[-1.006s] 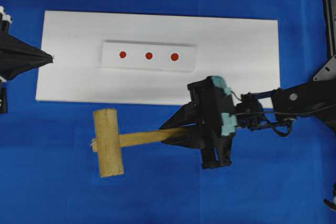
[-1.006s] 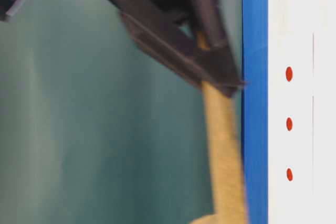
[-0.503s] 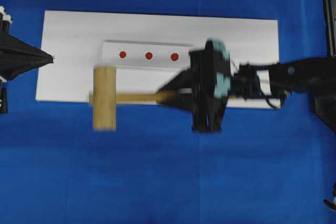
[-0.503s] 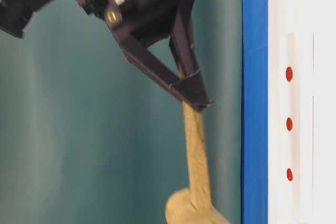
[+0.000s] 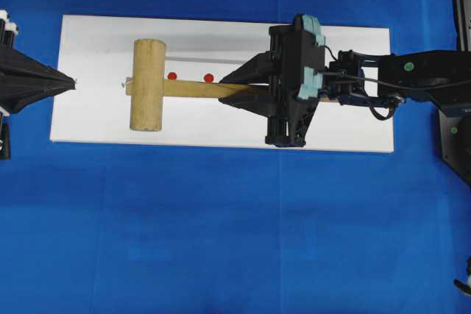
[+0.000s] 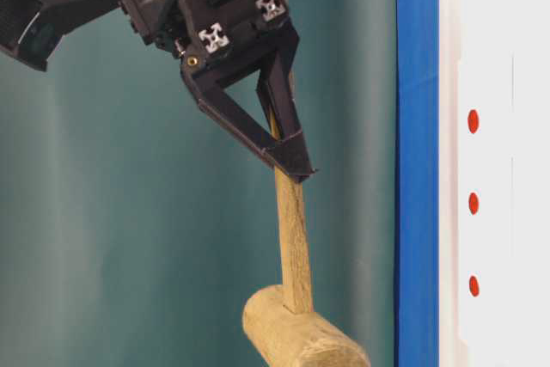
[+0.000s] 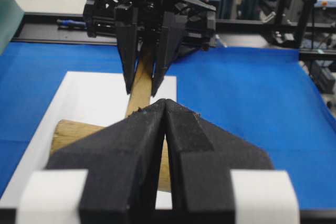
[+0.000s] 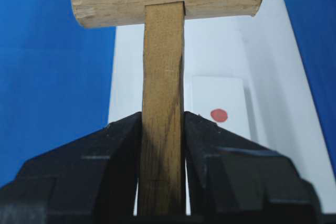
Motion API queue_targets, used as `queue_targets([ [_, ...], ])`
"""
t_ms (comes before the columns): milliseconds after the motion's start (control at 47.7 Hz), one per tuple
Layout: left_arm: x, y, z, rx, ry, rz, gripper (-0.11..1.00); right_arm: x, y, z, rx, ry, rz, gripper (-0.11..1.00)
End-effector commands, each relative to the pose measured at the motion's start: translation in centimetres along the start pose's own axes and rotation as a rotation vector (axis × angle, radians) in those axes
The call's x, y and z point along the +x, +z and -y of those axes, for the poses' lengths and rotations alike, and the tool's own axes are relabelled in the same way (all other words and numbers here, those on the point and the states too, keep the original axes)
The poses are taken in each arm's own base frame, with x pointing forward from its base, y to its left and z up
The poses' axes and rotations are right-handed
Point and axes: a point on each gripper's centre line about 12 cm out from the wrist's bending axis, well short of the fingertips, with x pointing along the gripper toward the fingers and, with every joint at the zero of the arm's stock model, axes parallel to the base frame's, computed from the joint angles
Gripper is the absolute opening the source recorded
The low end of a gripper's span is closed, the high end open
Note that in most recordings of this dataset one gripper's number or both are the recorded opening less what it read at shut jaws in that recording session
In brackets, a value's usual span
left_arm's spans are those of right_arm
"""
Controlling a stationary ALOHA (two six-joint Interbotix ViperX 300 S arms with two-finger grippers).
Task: Hit the mark with a hammer.
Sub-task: 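Lift the mallet with the right gripper and swing it over the board, then close the left gripper around the mallet head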
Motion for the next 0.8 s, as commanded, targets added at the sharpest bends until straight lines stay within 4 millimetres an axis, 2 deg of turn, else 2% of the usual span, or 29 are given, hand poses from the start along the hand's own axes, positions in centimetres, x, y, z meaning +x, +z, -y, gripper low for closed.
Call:
queue_targets([
  [0,0.2,0.3,0.0,-0.005,-0.001,0.005,0.0,-0.7,2.4,0.0,-0.047,0.0,0.082,0.1],
  [168,0.2,0.3,0.0,-0.006,-0.001,0.008,0.0,-0.8,3.7,0.2,-0.225,-0.017,0.147,0.1],
  [398,0.1,0.3,0.1,-0.041,-0.002,0.009,0.0,-1.1,4.6,0.2,-0.594,-0.077,0.229,0.1],
  [776,0.1,0.2,0.0,-0.058,-0.001,0.006,0.0,-1.7,6.0,0.5,-0.944,-0.206,0.344,0.1],
])
